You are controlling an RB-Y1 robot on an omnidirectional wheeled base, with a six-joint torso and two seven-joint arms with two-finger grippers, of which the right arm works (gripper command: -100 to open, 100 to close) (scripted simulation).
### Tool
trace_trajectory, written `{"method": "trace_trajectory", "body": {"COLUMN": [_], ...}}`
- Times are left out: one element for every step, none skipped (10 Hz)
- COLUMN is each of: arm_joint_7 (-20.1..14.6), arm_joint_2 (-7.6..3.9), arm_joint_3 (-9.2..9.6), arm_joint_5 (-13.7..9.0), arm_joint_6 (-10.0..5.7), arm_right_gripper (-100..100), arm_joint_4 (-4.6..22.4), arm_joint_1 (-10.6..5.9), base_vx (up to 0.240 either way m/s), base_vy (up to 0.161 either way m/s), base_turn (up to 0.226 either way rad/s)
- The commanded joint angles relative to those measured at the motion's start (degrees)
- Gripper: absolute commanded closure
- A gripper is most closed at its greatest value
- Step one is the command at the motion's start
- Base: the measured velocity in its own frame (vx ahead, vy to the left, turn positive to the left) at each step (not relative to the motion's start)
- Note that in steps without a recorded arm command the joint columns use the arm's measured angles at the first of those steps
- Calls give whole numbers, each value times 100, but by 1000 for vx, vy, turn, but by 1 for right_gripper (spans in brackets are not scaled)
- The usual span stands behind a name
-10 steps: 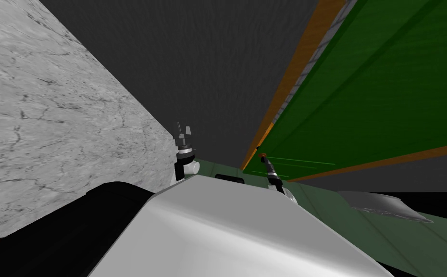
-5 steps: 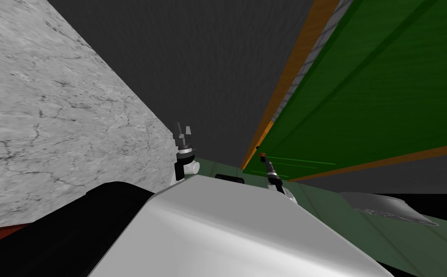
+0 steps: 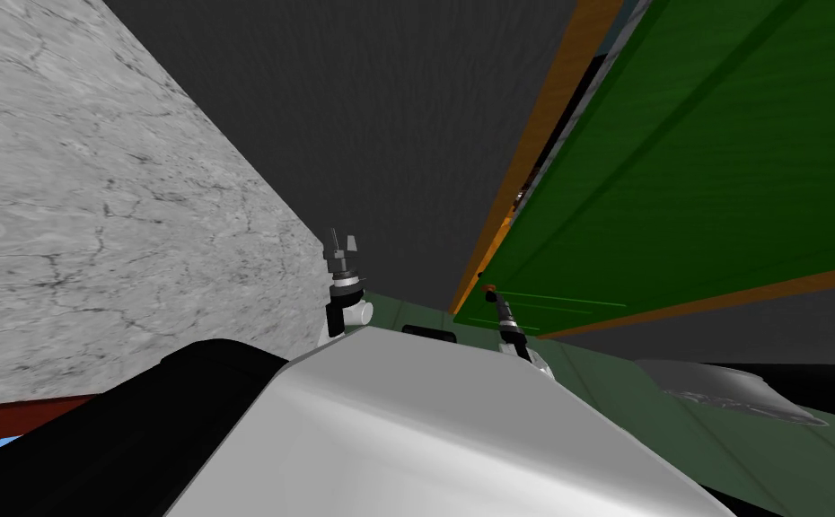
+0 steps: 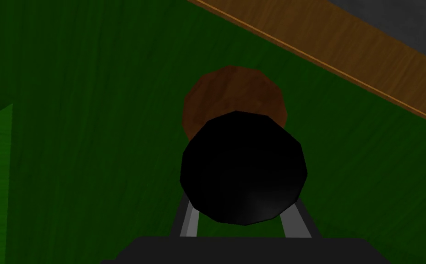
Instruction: Pull the door open
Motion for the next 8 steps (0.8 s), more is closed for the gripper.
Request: {"method": "trace_trajectory", "body": {"arm_joint_7": [-286,-309,-545,-678,-783,-984,-1021,-1226], "arm_joint_2": [83,83,72,61,61,50,50,39], "arm_joint_3": [158,158,224,289,289,355,355,422], "arm_joint_5": [-79,-79,-180,-282,-282,-383,-383,-487], "arm_joint_6": [30,30,40,51,51,62,62,73], "arm_right_gripper": [100,100,100,100,100,100,100,100], "arm_joint_4": [-66,-66,-61,-56,-56,-51,-51,-46], "arm_joint_1": [23,23,8,-6,-6,-20,-20,-35], "base_vx": [-34,-29,-40,-69,-49,-46,-25,-36], "base_vy": [-16,-14,-13,-28,-30,-23,-21,-16], "base_turn": [56,46,21,56,57,31,12,42]}}
